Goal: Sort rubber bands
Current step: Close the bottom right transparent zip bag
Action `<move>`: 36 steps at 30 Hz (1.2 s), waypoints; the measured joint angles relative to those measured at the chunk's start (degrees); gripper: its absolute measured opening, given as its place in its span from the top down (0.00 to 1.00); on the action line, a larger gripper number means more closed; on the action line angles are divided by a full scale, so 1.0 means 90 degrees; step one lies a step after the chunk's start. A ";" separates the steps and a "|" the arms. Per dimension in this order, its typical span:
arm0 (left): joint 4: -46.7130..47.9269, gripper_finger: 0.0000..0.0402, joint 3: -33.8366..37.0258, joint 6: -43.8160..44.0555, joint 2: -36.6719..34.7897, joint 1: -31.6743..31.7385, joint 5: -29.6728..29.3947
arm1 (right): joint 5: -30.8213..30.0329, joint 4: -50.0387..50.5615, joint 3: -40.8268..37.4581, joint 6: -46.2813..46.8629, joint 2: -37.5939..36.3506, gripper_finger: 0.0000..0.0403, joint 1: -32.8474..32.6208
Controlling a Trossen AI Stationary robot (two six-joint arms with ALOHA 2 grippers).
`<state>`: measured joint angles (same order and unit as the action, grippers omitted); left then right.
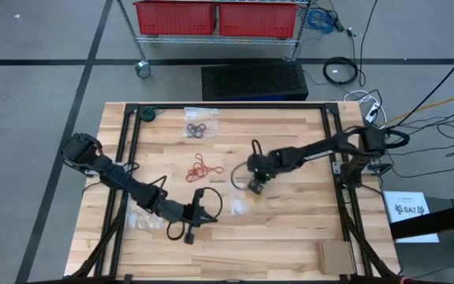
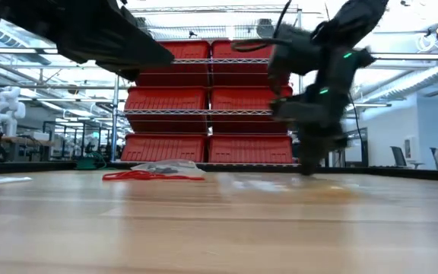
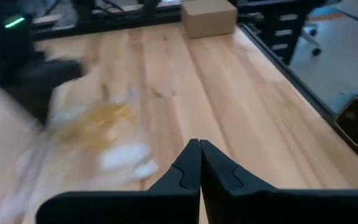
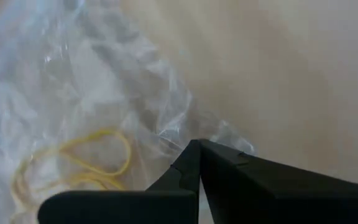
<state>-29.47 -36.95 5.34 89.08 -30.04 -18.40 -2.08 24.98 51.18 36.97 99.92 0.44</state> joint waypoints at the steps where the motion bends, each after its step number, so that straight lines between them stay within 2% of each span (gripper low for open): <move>1: 0.0001 0.99 0.0000 0.0106 0.0000 -0.0010 -0.0098 | 0.0023 0.0329 -0.0014 0.0322 -0.0134 1.00 -0.0165; 5: 0.0093 0.99 0.0000 0.0443 0.0000 -0.0012 -0.0370 | 0.0002 0.1504 -0.0093 0.1459 -0.0750 1.00 -0.1039; 7: 0.0204 0.99 0.0000 0.0583 0.0000 0.0018 -0.0477 | -0.0357 0.1685 -0.0060 0.1961 -0.1192 1.00 -0.1506; 9: 0.0251 0.99 0.0012 0.0738 0.0000 0.0063 -0.0489 | -0.1034 0.1865 -0.0043 0.2249 -0.1644 1.00 -0.1899; 12: 0.0182 0.99 0.0091 0.0880 0.0000 0.0097 -0.0487 | -0.1598 0.1428 -0.0054 0.1462 -0.2058 1.00 -0.2396; 15: 0.0166 0.99 0.0095 0.0878 0.0000 0.0090 -0.0416 | -0.1275 0.0607 -0.0039 -0.0037 -0.2051 1.00 -0.2636; 19: 0.0112 0.99 0.0095 0.0873 0.0000 0.0090 -0.0351 | -0.0728 -0.0079 -0.0066 -0.1731 -0.1437 1.00 -0.2509; 27: 0.0080 0.99 0.0092 0.1297 0.0001 0.0149 -0.0648 | 0.0089 -0.0632 -0.0067 -0.2163 -0.0176 1.00 -0.1702; 31: 0.0250 0.99 0.0092 0.1702 0.0017 0.0163 -0.0813 | 0.0022 -0.0832 -0.0036 -0.1666 -0.0011 1.00 -0.1445; 34: 0.0367 0.99 0.0098 0.1972 0.0017 0.0163 -0.1102 | -0.0509 -0.0314 -0.0022 -0.0427 -0.0044 1.00 -0.1180; 36: 0.0327 0.99 0.0181 0.2183 0.0017 0.0163 -0.1374 | -0.1094 0.0147 -0.0037 0.0582 -0.0114 1.00 -0.1062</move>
<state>-26.53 -35.32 24.98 89.23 -28.58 -30.77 -11.93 26.30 50.85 42.21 98.89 -9.12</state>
